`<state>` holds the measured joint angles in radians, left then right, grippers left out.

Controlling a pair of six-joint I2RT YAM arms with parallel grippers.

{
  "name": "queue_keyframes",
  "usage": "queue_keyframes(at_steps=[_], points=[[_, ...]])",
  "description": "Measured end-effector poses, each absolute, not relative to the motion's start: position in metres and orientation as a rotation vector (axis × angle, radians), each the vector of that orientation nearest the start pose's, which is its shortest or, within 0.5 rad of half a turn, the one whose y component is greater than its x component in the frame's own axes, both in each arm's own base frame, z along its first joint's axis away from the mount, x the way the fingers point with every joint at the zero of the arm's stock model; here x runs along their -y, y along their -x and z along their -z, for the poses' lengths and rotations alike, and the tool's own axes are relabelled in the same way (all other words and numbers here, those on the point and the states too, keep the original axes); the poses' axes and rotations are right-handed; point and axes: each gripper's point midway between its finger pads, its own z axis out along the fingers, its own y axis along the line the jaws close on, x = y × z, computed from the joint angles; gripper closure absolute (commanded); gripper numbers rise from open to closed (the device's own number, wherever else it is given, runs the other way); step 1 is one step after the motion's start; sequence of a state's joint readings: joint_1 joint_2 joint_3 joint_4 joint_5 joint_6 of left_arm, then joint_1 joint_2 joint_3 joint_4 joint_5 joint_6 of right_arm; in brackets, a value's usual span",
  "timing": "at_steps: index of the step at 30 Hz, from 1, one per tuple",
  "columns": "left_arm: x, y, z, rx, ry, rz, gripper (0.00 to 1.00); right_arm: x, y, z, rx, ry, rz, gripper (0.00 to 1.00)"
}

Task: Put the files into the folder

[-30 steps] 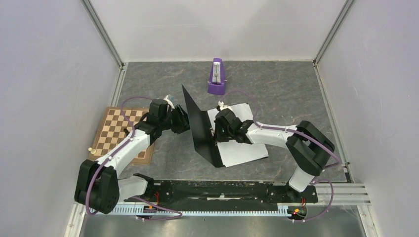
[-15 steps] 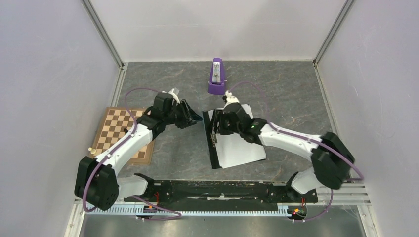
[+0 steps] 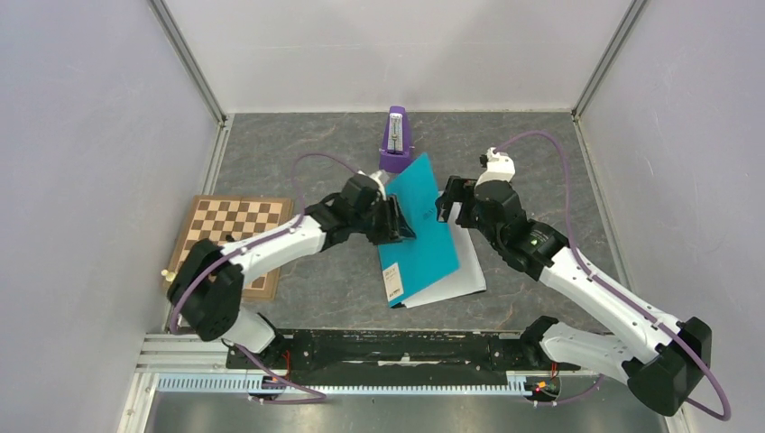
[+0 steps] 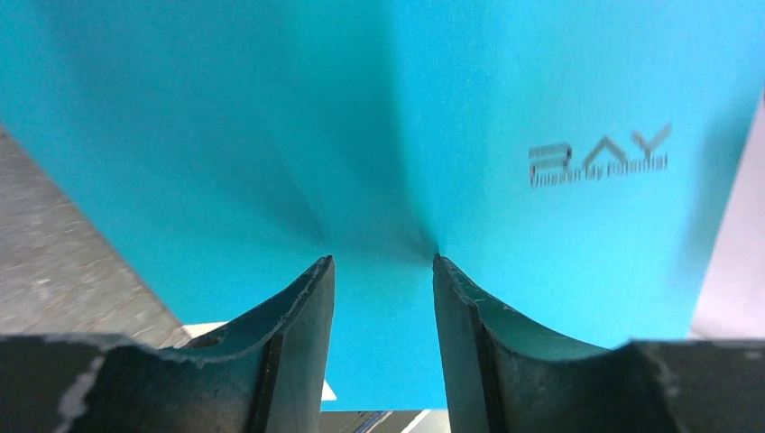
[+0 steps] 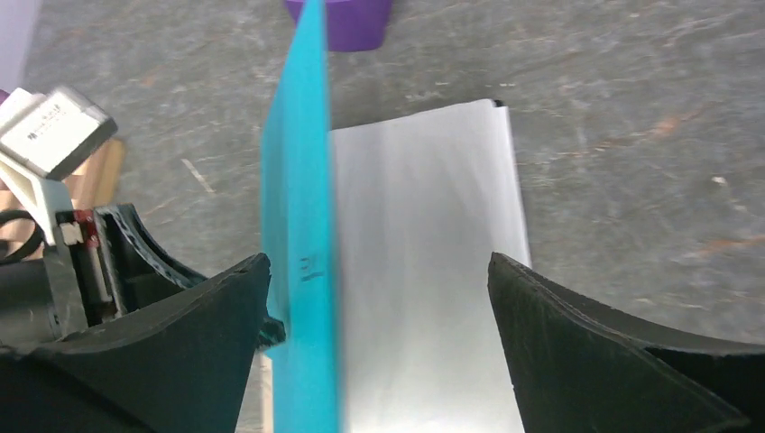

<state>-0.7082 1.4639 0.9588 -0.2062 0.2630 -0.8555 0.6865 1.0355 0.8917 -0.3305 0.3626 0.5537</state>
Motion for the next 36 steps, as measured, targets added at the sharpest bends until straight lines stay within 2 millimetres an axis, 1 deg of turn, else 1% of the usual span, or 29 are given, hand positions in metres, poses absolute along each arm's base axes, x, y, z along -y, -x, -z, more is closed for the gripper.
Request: queue_keyframes(at_steps=[5, 8, 9, 12, 14, 16, 18, 20, 22, 25, 28, 31, 33, 36], points=[[0.353, -0.235, -0.102, -2.602, -0.055, 1.014, 0.47, -0.163, -0.287, -0.212, -2.062, -0.061, -0.282, 0.04], [0.366, -0.229, -0.082, -2.648, -0.089, 0.987, 0.44, -0.159, -0.287, -0.208, -2.074, -0.043, -0.249, 0.02], [0.369, -0.226, -0.075, -2.665, -0.097, 0.973, 0.44, -0.159, -0.287, -0.206, -2.078, -0.038, -0.242, 0.02], [0.369, -0.224, -0.063, -2.691, -0.1, 0.941, 0.38, -0.159, -0.288, -0.201, -2.094, -0.017, -0.221, 0.02], [0.367, -0.225, -0.063, -2.696, -0.094, 0.92, 0.34, -0.159, -0.288, -0.197, -2.105, -0.006, -0.209, 0.02], [0.366, -0.229, -0.067, -2.681, -0.096, 0.898, 0.26, -0.16, -0.289, -0.193, -2.116, 0.005, -0.202, 0.02], [0.364, -0.234, -0.076, -2.657, -0.114, 0.867, 0.24, -0.162, -0.289, -0.189, -2.128, 0.016, -0.203, 0.02], [0.359, -0.24, -0.089, -2.622, -0.137, 0.829, 0.23, -0.164, -0.289, -0.187, -2.137, 0.023, -0.205, 0.02], [0.351, -0.246, -0.11, -2.575, -0.153, 0.799, 0.23, -0.166, -0.289, -0.185, -2.143, 0.033, -0.212, 0.02], [0.331, -0.257, -0.146, -2.485, -0.146, 0.757, 0.23, -0.167, -0.288, -0.185, -2.146, 0.042, -0.218, 0.02], [0.3, -0.273, -0.182, -2.393, -0.082, 0.7, 0.22, -0.168, -0.288, -0.185, -2.146, 0.044, -0.221, 0.02], [0.265, -0.285, -0.21, -2.317, -0.011, 0.619, 0.21, -0.169, -0.29, -0.183, -2.147, 0.044, -0.219, 0.02], [0.243, -0.289, -0.222, -2.282, 0.02, 0.56, 0.2, -0.169, -0.291, -0.182, -2.147, 0.046, -0.217, 0.02], [0.222, -0.286, -0.232, -2.256, 0.026, 0.496, 0.19, -0.17, -0.294, -0.182, -2.141, 0.046, -0.207, 0.02]])
